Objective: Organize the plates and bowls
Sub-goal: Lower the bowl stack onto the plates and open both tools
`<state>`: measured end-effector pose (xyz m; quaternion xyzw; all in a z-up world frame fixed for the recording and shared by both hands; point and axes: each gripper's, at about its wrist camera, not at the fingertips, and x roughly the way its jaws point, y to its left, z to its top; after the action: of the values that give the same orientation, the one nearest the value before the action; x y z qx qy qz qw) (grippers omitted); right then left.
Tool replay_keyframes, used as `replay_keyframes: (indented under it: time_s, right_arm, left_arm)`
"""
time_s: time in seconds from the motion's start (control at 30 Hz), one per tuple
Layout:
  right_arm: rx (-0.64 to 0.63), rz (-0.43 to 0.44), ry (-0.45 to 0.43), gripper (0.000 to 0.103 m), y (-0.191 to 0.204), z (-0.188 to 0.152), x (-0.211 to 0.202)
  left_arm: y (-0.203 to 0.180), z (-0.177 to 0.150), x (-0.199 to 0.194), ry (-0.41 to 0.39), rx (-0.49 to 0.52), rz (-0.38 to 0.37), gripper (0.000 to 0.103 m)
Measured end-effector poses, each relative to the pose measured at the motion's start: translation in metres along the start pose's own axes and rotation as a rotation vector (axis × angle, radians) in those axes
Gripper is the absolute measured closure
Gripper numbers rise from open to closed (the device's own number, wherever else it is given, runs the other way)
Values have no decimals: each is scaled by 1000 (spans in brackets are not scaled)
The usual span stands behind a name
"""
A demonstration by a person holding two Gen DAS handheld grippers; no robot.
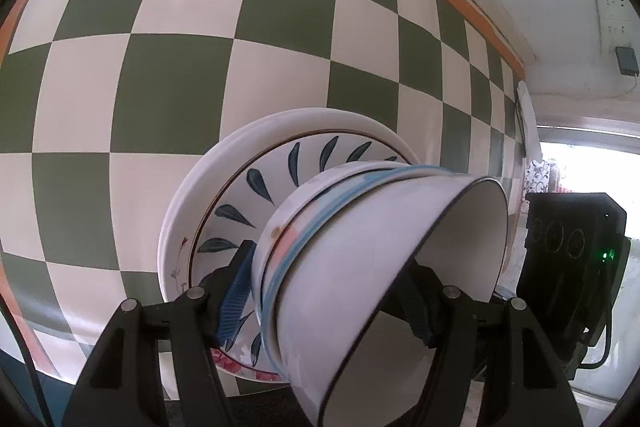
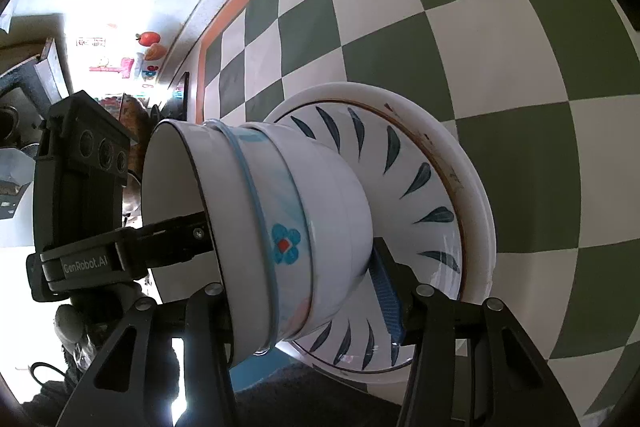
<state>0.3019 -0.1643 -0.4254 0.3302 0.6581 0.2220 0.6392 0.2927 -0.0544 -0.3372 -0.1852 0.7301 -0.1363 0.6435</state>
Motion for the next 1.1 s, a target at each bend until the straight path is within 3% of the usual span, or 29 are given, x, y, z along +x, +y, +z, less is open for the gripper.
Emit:
replay_keyframes:
  time_s: [0.33, 0.6, 0.8, 0.9, 0.97, 1.1]
  right_arm:
    - [31, 15, 23, 50, -7, 1, 0]
    - [9, -59, 24, 49, 3, -5, -2]
    - [-28, -117, 17, 48, 18, -10, -11]
    - [-43, -122, 6, 39, 27, -14, -18]
    - [-63, -132, -3, 22, 36, -17, -24]
    - [-114, -191, -42, 17, 54, -23, -37]
  left_arm:
    - [-6, 1, 1, 10, 6, 42, 39]
    - [-17, -5, -6, -7, 75, 102, 38]
    - [-25, -12, -19, -47, 138, 152, 9]
    - [-24, -15, -27, -76, 140, 165, 8]
    - [-24, -17, -34, -102, 137, 174, 7]
    - [-25, -24, -49, -144, 146, 189, 6]
